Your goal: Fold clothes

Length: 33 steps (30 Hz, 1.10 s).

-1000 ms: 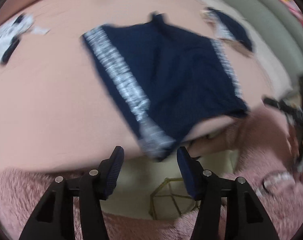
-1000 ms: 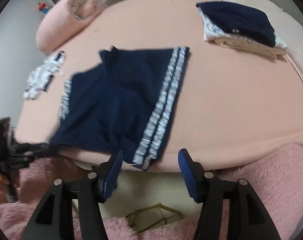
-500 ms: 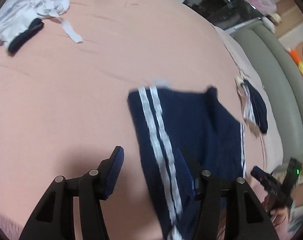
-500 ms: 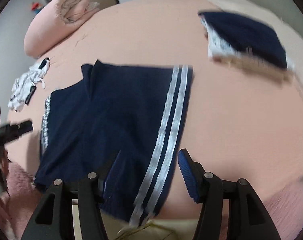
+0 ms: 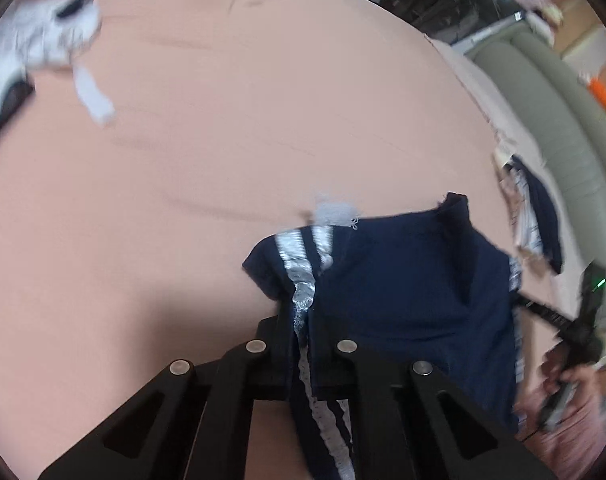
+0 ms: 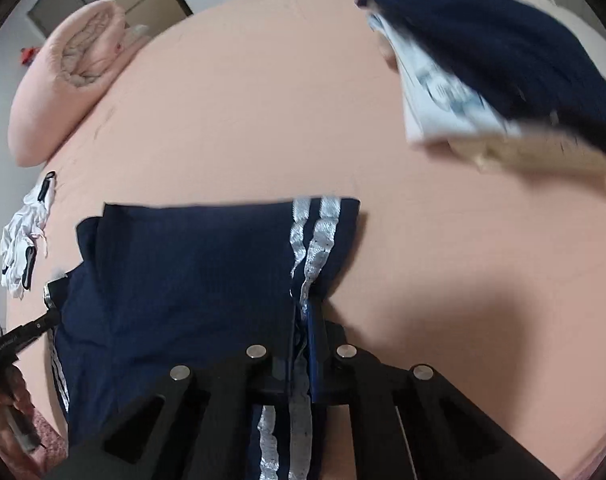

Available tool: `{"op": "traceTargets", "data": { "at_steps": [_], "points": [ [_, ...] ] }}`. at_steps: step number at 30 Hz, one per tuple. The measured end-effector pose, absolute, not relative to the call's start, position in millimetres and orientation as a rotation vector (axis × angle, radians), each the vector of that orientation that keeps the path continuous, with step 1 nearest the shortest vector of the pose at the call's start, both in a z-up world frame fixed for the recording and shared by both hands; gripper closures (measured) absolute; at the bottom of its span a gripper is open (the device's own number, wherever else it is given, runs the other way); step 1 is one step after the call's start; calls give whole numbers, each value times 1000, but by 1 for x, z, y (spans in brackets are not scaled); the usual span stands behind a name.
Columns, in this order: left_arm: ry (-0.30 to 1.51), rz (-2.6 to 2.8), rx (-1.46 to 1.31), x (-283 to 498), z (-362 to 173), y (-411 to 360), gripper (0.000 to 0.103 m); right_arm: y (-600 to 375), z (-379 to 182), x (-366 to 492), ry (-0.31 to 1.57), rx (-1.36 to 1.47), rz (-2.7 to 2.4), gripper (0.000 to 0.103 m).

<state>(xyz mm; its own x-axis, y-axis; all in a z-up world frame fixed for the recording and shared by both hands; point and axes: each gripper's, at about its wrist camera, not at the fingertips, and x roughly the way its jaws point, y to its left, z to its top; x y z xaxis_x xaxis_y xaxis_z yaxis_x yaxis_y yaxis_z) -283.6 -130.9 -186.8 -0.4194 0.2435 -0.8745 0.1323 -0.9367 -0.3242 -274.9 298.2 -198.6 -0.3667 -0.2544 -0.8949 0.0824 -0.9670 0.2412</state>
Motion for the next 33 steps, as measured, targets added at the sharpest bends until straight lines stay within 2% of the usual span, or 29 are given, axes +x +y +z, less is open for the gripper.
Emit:
{"op": "traceTargets", "data": {
  "at_steps": [3, 6, 9, 11, 15, 20, 23, 26, 29, 33],
  "points": [
    [-401, 2572, -1690, -301, -174, -135, 98, 290, -195, -284, -128, 1611, -2421, 99],
    [-238, 2506, -1804, -315, -191, -134, 93, 284, -203, -287, -73, 1651, -2375, 97],
    [-248, 2453, -1869, -312, -196, -137, 92, 289, -196, -279, -93, 1607, -2379, 93],
    [-278, 2531, -1764, -299, -174, -139, 92, 297, -182, -269, -148, 1560, -2404, 93],
    [-226, 2607, -1614, -268, -149, -121, 92, 299, -150, -231, -201, 1434, -2441, 93],
    [18, 2387, -1605, -234, -172, -48, 91, 252, -165, -176, -34, 1466, -2160, 93],
    [91, 2367, -1617, -208, -173, -27, 92, 231, -190, -152, 153, 1606, -2066, 93],
    [96, 2355, -1581, -176, -167, -18, 92, 252, -186, -133, 127, 1617, -2080, 93],
    [195, 2296, -1691, -162, -192, -6, 91, 265, -188, -125, 198, 1664, -2082, 93],
    [248, 2251, -1672, -142, -184, 2, 91, 271, -180, -110, 273, 1684, -2066, 93]
  ]
}}
